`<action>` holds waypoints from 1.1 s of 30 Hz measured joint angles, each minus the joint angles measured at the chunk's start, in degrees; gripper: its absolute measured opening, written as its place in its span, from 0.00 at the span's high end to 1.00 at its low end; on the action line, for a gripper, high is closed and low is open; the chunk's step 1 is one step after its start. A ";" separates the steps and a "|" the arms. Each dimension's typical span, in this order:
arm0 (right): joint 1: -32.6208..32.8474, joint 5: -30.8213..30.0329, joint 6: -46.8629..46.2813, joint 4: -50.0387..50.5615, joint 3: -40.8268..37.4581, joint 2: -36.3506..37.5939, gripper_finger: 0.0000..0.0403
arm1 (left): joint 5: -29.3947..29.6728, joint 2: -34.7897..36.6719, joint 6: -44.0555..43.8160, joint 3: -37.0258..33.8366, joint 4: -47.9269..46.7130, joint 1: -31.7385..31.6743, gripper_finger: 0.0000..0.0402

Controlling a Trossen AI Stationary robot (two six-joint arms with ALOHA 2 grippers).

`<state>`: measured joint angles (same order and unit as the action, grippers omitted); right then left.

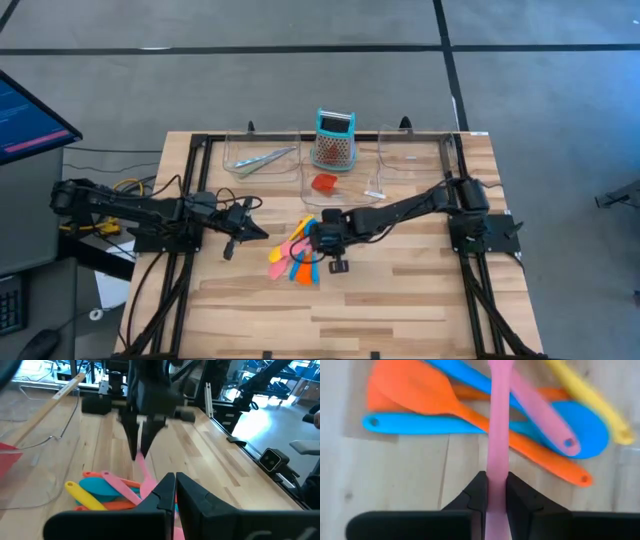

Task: Pick & Place Kitchen Items
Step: Put the pink spatula into the middle transparent bin

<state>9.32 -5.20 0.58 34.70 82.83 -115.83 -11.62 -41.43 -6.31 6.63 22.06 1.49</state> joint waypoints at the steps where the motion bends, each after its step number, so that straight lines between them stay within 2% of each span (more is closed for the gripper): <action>1: -0.23 0.01 -0.02 0.83 0.00 0.74 0.91 | 0.00 0.02 0.00 0.00 0.09 -0.02 0.99; 16: -0.13 0.50 -0.62 2.53 0.04 12.85 0.91 | 0.01 0.01 0.00 0.00 0.05 -0.01 0.99; 33: 0.02 0.66 -0.63 3.26 0.04 14.42 0.91 | 0.00 0.01 0.00 0.00 0.03 -0.01 0.99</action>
<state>9.34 -4.54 -0.05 37.96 82.87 -101.41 -11.62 -41.42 -6.31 6.63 22.09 1.48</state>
